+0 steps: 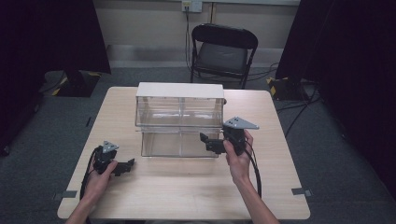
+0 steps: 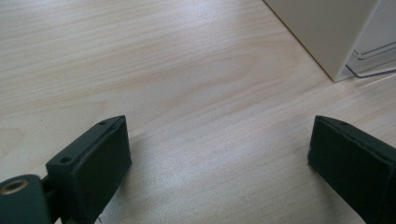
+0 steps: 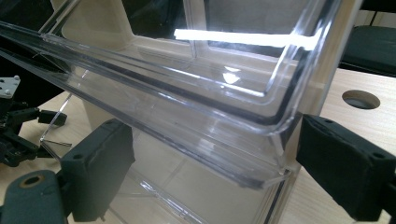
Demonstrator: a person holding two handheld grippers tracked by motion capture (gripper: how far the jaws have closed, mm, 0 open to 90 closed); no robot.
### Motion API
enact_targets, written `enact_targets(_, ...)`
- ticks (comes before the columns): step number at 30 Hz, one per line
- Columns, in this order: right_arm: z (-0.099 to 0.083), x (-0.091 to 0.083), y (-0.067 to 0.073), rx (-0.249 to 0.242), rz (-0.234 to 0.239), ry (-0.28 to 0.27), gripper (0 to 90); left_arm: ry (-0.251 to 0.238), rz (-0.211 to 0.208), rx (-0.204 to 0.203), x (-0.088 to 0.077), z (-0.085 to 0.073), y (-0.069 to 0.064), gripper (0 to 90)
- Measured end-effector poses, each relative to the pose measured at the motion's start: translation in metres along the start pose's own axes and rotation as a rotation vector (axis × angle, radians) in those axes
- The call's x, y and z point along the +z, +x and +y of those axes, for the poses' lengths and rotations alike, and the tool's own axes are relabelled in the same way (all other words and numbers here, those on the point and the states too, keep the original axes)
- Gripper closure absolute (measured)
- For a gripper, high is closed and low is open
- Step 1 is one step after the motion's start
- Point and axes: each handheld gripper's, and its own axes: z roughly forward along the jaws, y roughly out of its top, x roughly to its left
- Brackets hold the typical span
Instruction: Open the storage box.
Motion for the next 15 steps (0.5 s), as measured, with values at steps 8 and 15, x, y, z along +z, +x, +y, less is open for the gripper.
enact_targets(8,-0.0005,0.0002,-0.0002,0.0,0.002,-0.006,10.8,0.0,0.0,0.0,0.0,0.0,0.0,5.3)
enact_targets(15,-0.0008,0.0002,-0.0003,0.001,0.003,-0.007,10.7,0.001,-0.002,0.001,-0.0001,0.0,0.0001,5.3)
